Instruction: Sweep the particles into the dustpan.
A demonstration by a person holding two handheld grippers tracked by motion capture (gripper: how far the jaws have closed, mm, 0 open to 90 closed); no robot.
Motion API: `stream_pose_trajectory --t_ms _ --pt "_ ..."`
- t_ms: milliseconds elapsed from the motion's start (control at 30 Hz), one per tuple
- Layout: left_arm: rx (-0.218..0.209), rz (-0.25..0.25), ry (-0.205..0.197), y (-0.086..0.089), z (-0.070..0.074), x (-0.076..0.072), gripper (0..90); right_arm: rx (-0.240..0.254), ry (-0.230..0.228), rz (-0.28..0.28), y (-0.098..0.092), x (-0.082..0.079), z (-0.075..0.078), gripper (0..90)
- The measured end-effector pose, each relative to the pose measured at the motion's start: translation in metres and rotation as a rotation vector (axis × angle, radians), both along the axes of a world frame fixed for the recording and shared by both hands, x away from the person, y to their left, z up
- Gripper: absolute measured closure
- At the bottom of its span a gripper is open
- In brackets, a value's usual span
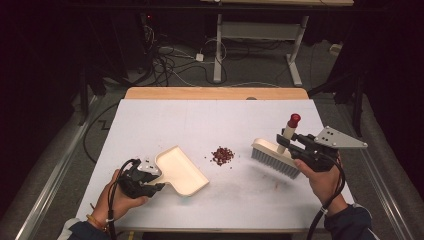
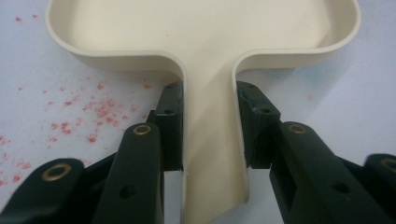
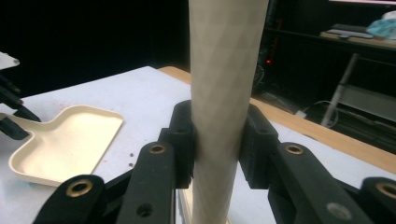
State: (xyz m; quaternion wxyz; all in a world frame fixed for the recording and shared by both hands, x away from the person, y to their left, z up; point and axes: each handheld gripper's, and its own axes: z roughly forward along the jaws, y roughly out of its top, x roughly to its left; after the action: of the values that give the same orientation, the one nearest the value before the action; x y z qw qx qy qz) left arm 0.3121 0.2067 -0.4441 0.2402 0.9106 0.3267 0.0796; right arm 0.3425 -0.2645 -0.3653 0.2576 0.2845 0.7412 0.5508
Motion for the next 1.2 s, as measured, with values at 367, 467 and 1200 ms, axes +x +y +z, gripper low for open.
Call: stream_pose_trajectory --t_ms 367,467,1200 --pt "0.036 -0.022 0.017 -0.007 0.0 0.002 63.9 -0.024 0.012 -0.002 0.036 0.03 0.003 70.5" --pt "0.05 -0.032 0.013 -0.011 0.001 0.003 63.9 -0.027 0.005 -0.029 0.048 0.039 0.003 70.4" --pt "0.06 -0.049 0.05 -0.028 -0.008 0.013 63.9 -0.065 -0.011 -0.162 0.116 0.08 -0.033 70.4"
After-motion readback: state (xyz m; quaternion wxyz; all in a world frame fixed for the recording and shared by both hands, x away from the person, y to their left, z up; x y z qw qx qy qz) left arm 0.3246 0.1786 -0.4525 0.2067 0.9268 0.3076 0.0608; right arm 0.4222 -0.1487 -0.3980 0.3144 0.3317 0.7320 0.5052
